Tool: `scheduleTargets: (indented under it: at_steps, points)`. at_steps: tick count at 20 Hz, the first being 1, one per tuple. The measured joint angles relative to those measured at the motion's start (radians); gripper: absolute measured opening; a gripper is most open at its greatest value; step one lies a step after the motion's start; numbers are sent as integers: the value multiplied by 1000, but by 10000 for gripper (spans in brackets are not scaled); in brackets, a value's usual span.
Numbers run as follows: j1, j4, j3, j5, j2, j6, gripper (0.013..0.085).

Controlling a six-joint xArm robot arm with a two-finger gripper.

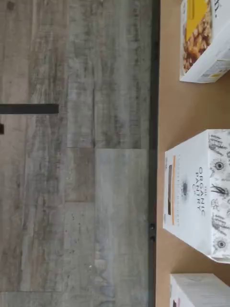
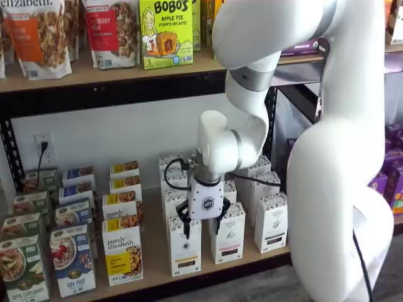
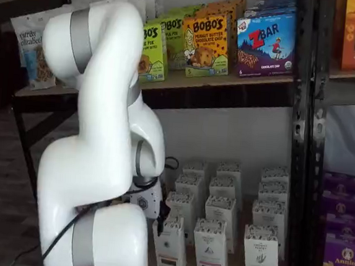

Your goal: Pick up the white box with a yellow strip in the middle, on the bottom shelf, the fourth box from the left

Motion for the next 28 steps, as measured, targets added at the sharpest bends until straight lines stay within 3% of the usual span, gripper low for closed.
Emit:
scheduleTargets:
  at_steps: [3, 10, 19, 26, 28]
  points:
    - [-8, -13, -27, -9, 44, 5, 850]
    - [-33, -100, -106, 7, 130, 64, 850]
    - [-63, -47, -266, 43, 265, -14, 850]
    - [-88, -55, -361, 71, 332, -30, 850]
    - [-98, -38, -399, 83, 358, -56, 850]
